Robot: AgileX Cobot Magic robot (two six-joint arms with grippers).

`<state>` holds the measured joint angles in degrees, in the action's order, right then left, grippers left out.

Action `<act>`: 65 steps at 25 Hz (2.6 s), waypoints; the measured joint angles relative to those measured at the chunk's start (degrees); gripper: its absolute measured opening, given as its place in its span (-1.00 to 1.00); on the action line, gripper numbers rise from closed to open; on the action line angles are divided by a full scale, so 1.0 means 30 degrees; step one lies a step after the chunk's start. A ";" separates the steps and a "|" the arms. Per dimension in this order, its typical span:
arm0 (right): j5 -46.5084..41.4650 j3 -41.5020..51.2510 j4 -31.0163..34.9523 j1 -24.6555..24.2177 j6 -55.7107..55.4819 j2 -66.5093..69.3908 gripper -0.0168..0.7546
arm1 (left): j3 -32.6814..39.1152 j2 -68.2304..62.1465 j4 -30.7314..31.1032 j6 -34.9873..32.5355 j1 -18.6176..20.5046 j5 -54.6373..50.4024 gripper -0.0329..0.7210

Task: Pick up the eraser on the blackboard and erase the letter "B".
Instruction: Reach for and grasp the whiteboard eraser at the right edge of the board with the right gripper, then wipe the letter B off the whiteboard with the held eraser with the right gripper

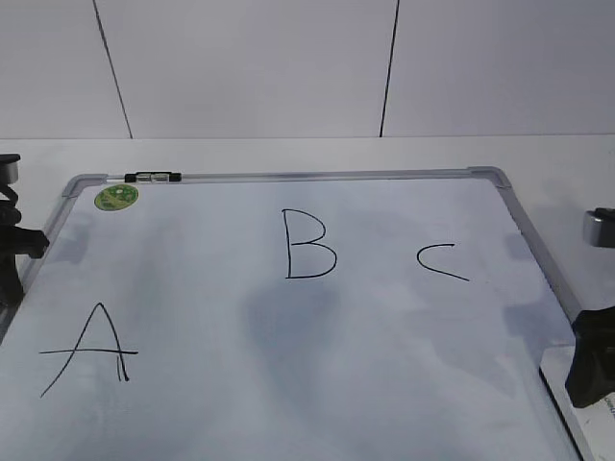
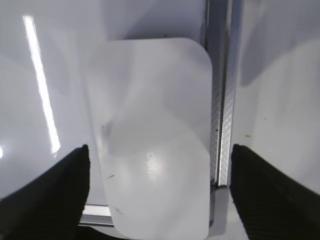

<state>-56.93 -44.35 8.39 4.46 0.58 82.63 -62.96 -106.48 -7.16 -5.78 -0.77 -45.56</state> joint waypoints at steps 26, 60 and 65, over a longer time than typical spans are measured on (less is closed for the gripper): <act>0.1293 0.0000 -0.1926 0.0487 -0.1217 -0.1564 0.53 | -0.0046 -0.0038 -0.0013 0.0000 0.0000 -0.0041 -0.81; 0.3406 0.2093 -0.3408 0.2258 -0.5308 -0.2019 0.71 | -0.0046 -0.0038 -0.0013 0.0000 0.0000 -0.0121 -0.81; 0.3285 0.2093 -0.2482 0.2258 -0.5028 -0.0943 0.71 | -0.0064 -0.0038 -0.0013 0.0000 0.0000 -0.0121 -0.81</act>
<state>-47.07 -38.07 0.94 11.23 -14.51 79.80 -63.15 -106.59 -7.20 -5.78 -0.77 -45.93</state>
